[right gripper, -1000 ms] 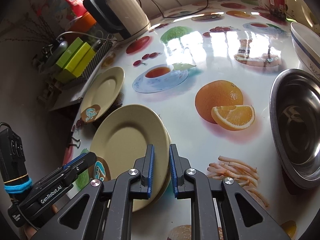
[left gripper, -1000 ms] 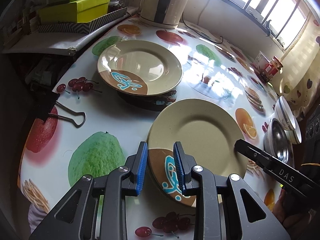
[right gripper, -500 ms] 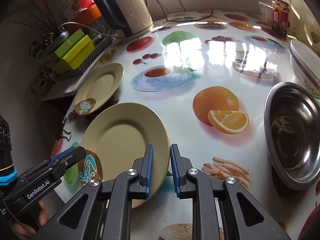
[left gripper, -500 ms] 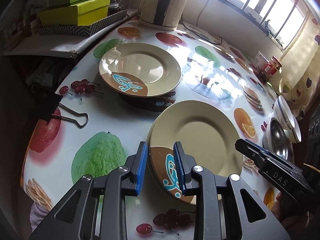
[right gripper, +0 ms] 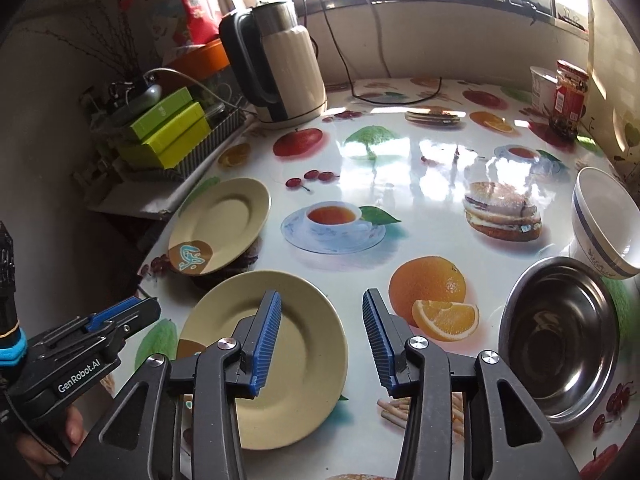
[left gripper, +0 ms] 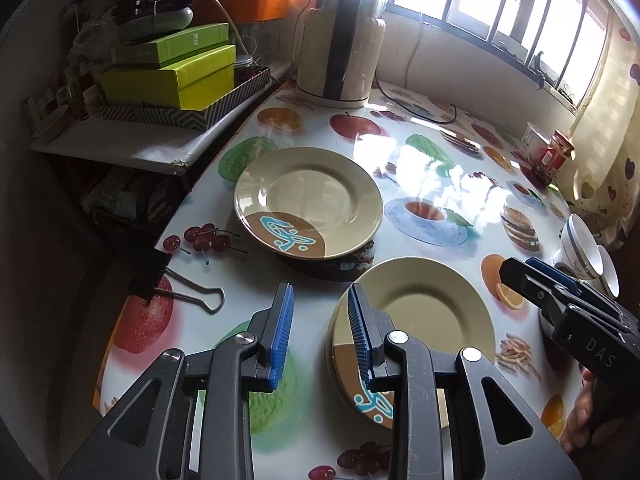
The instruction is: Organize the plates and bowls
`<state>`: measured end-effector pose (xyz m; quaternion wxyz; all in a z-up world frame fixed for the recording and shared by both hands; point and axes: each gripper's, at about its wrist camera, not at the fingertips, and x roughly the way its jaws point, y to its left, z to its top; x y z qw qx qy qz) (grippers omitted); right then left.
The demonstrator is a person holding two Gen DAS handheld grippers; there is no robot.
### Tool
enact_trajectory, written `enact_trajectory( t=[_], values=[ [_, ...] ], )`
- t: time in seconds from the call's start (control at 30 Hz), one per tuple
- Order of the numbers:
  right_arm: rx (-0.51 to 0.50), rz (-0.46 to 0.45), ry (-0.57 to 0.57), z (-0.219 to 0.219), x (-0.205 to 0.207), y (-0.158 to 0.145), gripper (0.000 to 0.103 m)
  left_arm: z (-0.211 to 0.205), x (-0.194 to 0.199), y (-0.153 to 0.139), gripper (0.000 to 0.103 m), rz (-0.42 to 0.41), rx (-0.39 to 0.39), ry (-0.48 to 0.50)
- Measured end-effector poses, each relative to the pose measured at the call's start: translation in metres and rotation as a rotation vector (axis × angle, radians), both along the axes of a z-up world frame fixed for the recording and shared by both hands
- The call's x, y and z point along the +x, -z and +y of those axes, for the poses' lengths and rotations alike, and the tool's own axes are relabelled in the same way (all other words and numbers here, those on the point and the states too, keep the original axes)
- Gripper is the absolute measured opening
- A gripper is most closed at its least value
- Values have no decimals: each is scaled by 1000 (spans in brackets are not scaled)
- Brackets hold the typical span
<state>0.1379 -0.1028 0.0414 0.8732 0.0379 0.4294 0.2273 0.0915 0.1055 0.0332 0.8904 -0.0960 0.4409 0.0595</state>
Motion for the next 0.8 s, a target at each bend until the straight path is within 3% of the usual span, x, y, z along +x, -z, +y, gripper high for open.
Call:
enact_trajectory(
  t=[0.1,0.33,0.4,0.53,0.8],
  values=[
    [11,-34,-37,8,4,-8,51,6,4,-3,34,-12,6,2],
    [24,-65,-65,20,27,-22,54,20,15,-7,38,-64,50,-3],
    [48,-51,-68,20,35,-23,62,24,22,-7,38,-66,59,-8],
    [85,-2,-77,23,57,-20,64,36,34,-5,38,-61,34,-20],
    [-5,34,-140,49,100,0,64,63,64,7,38,-30,-46,-47]
  ],
)
